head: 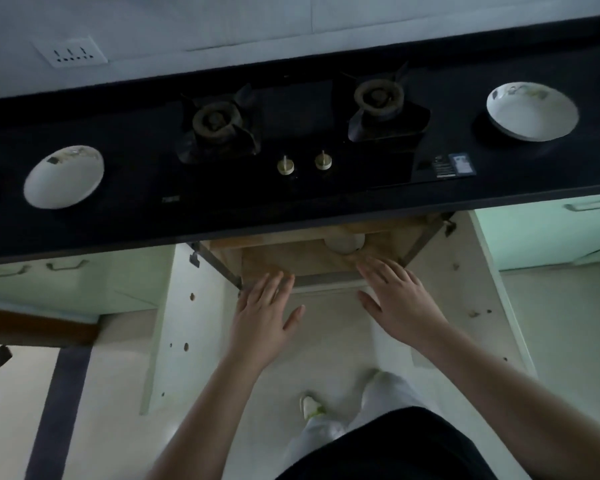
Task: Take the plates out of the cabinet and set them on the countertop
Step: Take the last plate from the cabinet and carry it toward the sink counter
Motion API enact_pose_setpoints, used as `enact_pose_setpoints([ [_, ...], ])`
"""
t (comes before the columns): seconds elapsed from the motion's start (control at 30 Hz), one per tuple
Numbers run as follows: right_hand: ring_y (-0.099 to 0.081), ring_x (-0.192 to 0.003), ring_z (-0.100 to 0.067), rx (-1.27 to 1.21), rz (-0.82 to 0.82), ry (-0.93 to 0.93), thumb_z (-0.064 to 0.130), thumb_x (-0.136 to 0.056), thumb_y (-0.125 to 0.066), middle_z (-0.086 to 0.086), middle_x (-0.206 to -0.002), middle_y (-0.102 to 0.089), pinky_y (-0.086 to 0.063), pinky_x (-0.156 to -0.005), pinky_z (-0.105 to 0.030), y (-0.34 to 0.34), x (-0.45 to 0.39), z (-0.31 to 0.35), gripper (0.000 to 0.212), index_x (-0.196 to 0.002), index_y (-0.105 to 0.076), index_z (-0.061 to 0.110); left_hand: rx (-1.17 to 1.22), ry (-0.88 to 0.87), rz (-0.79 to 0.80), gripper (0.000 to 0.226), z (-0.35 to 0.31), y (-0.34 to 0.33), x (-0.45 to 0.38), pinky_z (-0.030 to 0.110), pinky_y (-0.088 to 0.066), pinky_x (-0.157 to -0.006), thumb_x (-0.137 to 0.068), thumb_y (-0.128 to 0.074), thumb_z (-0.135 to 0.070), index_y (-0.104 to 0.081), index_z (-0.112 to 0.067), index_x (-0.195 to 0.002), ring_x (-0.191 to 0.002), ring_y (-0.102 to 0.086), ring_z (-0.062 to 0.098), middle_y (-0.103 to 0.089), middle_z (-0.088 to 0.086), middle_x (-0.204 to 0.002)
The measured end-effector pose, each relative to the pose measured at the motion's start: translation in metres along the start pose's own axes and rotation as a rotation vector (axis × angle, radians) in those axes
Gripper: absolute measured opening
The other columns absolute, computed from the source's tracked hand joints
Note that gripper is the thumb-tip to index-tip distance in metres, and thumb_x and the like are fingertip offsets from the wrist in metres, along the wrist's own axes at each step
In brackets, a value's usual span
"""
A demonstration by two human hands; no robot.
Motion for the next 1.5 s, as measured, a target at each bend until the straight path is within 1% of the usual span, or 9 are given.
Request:
enact_pose_setpoints([
  [0.2,-0.031,-0.141,-0.022,-0.044,0.03,-0.064,0.047,-0.098,-0.038,0.0,-0.151,-0.04,-0.025,-0.114,-0.038,-0.027,-0.033,-0.022,0.053,-0.144,-0.039,0.02,-0.012,-0.058,0.084,0.066,0.004,-0.032,-0.055,0.041,-0.017,-0.12,-0.099,-0.023,-0.058,-0.02,-0.024,-0.156,-0.15,-0.015,0.019,-0.024,-0.001,-0.162],
  [0.4,-0.024,-0.145,-0.023,-0.058,0.104,-0.08,0.05,-0.098,-0.034,-0.002,-0.155,-0.033,-0.02,-0.116,-0.038,-0.059,-0.098,-0.06,0.058,-0.149,-0.031,0.021,-0.063,-0.08,0.162,0.078,0.003,-0.083,-0.127,0.044,-0.014,-0.12,-0.091,0.001,-0.067,-0.011,-0.026,-0.157,-0.151,-0.006,0.018,-0.016,-0.004,-0.165],
  [0.53,-0.021,-0.146,-0.023,-0.052,0.152,-0.061,0.05,-0.099,-0.034,-0.001,-0.158,-0.027,-0.015,-0.118,-0.038,-0.091,-0.139,-0.092,0.062,-0.153,-0.022,0.022,-0.053,-0.093,0.183,0.08,0.0,-0.128,-0.178,0.044,-0.008,-0.12,-0.09,0.003,-0.067,-0.008,-0.026,-0.157,-0.152,0.002,0.018,-0.009,-0.004,-0.166],
  [0.77,-0.014,-0.147,-0.021,-0.095,0.208,-0.17,0.049,-0.099,-0.032,0.004,-0.161,-0.02,-0.016,-0.118,-0.042,-0.184,-0.195,-0.151,0.06,-0.153,-0.015,0.03,-0.055,-0.144,0.22,0.069,0.018,-0.219,-0.261,0.04,-0.011,-0.121,-0.098,-0.022,-0.06,-0.013,-0.024,-0.157,-0.151,-0.005,0.018,-0.01,-0.005,-0.166],
  [0.97,-0.021,-0.145,-0.02,-0.016,0.118,-0.129,0.04,-0.101,-0.033,0.001,-0.161,-0.02,-0.016,-0.115,-0.034,-0.257,-0.24,-0.181,0.057,-0.153,-0.019,0.023,-0.088,-0.137,0.139,0.072,0.032,-0.289,-0.311,0.037,-0.019,-0.117,-0.094,-0.014,-0.062,-0.02,-0.026,-0.156,-0.144,-0.029,0.022,-0.028,-0.003,-0.161],
  [1.1,-0.015,-0.147,-0.018,-0.011,0.089,-0.126,0.04,-0.102,-0.031,0.006,-0.162,-0.011,-0.017,-0.112,-0.037,-0.297,-0.268,-0.198,0.054,-0.153,-0.018,0.027,-0.078,-0.16,0.129,0.068,0.044,-0.337,-0.346,0.04,-0.01,-0.12,-0.097,-0.02,-0.061,-0.013,-0.029,-0.156,-0.149,-0.015,0.019,-0.013,-0.006,-0.165],
  [1.2,-0.011,-0.148,-0.017,-0.009,0.11,-0.08,0.036,-0.104,-0.028,0.005,-0.163,-0.007,-0.016,-0.114,-0.032,-0.332,-0.288,-0.213,0.052,-0.153,-0.018,0.025,-0.092,-0.195,0.064,0.066,0.05,-0.368,-0.372,0.04,-0.007,-0.12,-0.099,-0.024,-0.059,-0.01,-0.03,-0.156,-0.148,-0.018,0.021,-0.016,-0.006,-0.164],
  [1.3,-0.013,-0.148,-0.016,0.041,0.108,-0.041,0.032,-0.104,-0.027,0.001,-0.163,-0.011,-0.02,-0.115,-0.03,-0.366,-0.309,-0.225,0.05,-0.153,-0.02,0.022,-0.132,-0.19,0.021,0.067,0.053,-0.396,-0.397,0.04,-0.012,-0.119,-0.098,-0.024,-0.059,-0.005,-0.033,-0.156,-0.146,-0.023,0.023,-0.02,-0.006,-0.164],
  [1.5,-0.021,-0.145,-0.017,-0.014,0.055,-0.031,0.033,-0.102,-0.034,0.001,-0.161,-0.018,-0.025,-0.113,-0.031,-0.412,-0.328,-0.249,0.051,-0.152,-0.025,0.023,-0.105,-0.242,-0.044,0.064,0.054,-0.443,-0.438,0.036,-0.009,-0.121,-0.099,-0.026,-0.054,-0.005,-0.035,-0.156,-0.15,-0.008,0.012,-0.005,-0.012,-0.165],
])
Point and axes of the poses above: each hand's wrist, its own x-axis away from the middle knuckle, its own y-axis out of the back of the hand, z = x × y, the point moved 1 cm from there along -x, towards the middle knuckle
